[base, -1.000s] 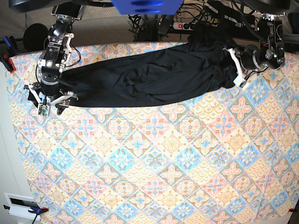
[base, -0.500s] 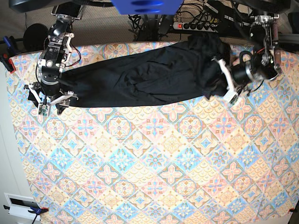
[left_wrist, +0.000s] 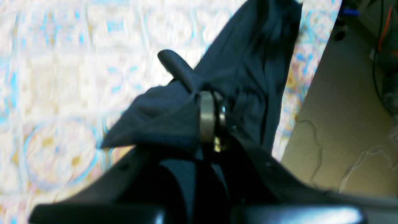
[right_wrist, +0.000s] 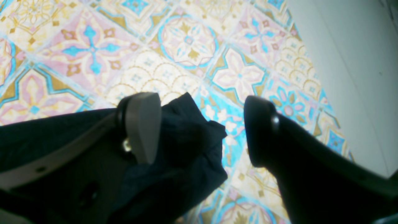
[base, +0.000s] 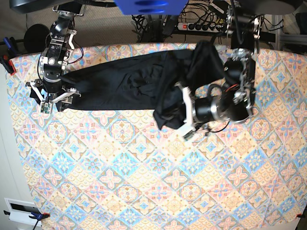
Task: Layout the t-shirt on the table in an organized manner, then fold the t-shirt properly
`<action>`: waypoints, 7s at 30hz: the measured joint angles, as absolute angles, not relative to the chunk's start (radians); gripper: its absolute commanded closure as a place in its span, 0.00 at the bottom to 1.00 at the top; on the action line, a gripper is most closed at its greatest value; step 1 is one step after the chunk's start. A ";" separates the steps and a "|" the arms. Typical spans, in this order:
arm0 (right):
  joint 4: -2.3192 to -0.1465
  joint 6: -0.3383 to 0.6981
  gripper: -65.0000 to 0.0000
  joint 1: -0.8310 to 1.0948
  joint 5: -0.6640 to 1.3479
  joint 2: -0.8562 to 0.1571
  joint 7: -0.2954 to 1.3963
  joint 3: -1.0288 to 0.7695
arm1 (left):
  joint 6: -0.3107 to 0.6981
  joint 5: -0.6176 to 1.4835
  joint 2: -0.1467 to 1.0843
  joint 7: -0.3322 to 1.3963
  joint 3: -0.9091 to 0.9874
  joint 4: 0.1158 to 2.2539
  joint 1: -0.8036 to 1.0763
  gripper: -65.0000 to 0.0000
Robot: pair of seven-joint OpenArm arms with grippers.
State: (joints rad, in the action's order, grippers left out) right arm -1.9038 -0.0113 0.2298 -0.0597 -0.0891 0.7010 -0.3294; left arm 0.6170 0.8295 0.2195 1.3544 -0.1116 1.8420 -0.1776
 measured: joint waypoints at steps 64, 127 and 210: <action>-1.903 -0.010 0.38 0.224 -0.064 -0.089 0.699 -0.339 | 0.667 1.028 0.364 1.219 0.227 1.494 -0.010 0.45; -1.898 -0.011 0.38 0.227 -0.063 -0.089 0.699 -0.310 | 0.682 0.738 0.220 1.116 -0.263 1.657 -0.091 1.00; -1.964 0.045 0.67 0.382 -0.065 -0.092 0.699 0.042 | 0.630 1.050 0.291 1.071 -0.263 1.290 -0.125 1.00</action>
State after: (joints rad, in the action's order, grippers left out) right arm -1.9636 0.0448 0.3820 -0.0647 -0.0917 0.6987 0.0422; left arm 0.6300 1.0504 0.2909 1.0706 -0.2634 1.2900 -0.1246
